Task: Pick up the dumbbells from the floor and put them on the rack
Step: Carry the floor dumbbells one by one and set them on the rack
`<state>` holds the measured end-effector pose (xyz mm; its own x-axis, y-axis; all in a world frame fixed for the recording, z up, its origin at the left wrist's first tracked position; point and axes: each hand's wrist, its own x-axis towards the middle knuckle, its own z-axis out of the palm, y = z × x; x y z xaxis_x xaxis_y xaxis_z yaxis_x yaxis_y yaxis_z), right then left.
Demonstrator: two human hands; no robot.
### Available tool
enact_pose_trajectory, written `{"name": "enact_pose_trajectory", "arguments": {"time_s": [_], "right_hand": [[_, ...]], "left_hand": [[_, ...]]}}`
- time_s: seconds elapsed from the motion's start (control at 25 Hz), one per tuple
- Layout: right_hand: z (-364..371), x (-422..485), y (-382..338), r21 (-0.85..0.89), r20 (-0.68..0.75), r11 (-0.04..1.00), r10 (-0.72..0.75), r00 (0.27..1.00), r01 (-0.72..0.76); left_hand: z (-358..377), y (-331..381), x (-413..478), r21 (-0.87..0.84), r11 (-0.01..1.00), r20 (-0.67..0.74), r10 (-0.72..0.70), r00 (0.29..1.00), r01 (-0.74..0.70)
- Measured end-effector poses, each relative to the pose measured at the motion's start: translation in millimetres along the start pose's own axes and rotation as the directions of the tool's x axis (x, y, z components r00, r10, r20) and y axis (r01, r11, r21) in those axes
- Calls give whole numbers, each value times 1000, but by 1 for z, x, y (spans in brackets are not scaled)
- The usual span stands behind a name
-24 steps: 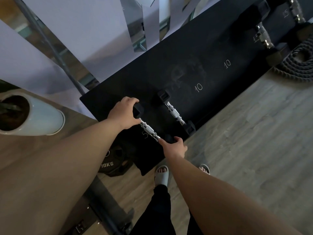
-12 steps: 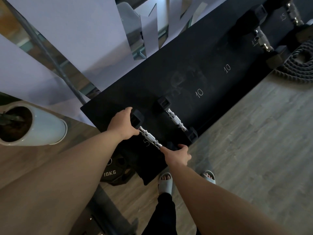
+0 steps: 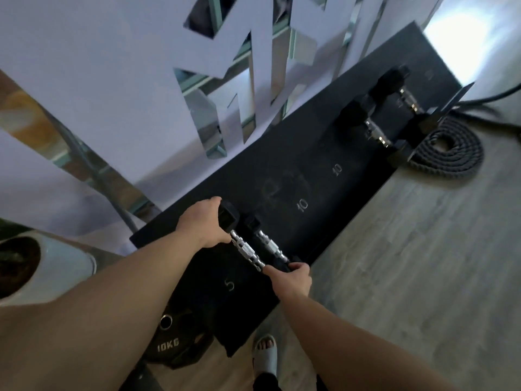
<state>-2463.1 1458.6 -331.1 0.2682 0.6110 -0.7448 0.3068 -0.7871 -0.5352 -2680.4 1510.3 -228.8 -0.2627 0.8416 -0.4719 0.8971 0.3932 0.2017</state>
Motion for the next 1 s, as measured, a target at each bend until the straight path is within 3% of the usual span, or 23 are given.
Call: {"name": "enact_pose_trajectory", "arguments": {"time_s": [0.28,0.72,1.0], "right_hand": [[-63,83,-80,35,-114,994,-99,989,104],[-160,252,-157,58,-91,998,42,995,-37],[-198,312,-183,63,-193,996,75,978,-64]], "left_hand": [[-32,101,78,33,996,-83,87,993,-85],[-21,282,240,115,986,4,119,993,-119],[-2,342,295,143,975,3,169,986,-168]]}}
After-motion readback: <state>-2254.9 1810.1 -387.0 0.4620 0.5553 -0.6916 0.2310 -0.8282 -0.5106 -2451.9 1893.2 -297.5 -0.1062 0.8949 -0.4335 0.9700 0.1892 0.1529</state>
